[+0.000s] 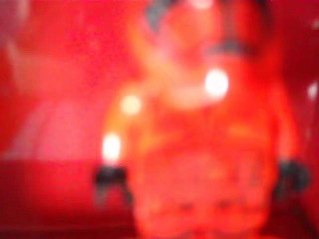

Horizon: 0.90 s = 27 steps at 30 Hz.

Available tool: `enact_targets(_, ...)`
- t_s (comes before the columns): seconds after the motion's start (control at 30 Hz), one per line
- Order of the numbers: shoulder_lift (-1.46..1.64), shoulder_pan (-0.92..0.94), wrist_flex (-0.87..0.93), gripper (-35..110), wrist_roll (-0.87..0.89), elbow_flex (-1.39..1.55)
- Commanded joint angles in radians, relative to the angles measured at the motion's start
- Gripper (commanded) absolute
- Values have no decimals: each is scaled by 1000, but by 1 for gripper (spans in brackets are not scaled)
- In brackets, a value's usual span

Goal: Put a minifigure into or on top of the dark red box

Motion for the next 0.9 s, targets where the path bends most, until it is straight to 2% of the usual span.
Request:
enact_targets(0.0, -29, -5, 29, 4, 6, -67)
enact_targets(0.17, -38, -11, 43, 17, 14, -67)
enact_targets(0.43, 133, -74, 60, 18, -26, 57)
enact_targets(0.63, 529, -186, -5, 17, -95, 382)
enact_targets(0.87, 1057, -413, -74, 16, -101, 758)
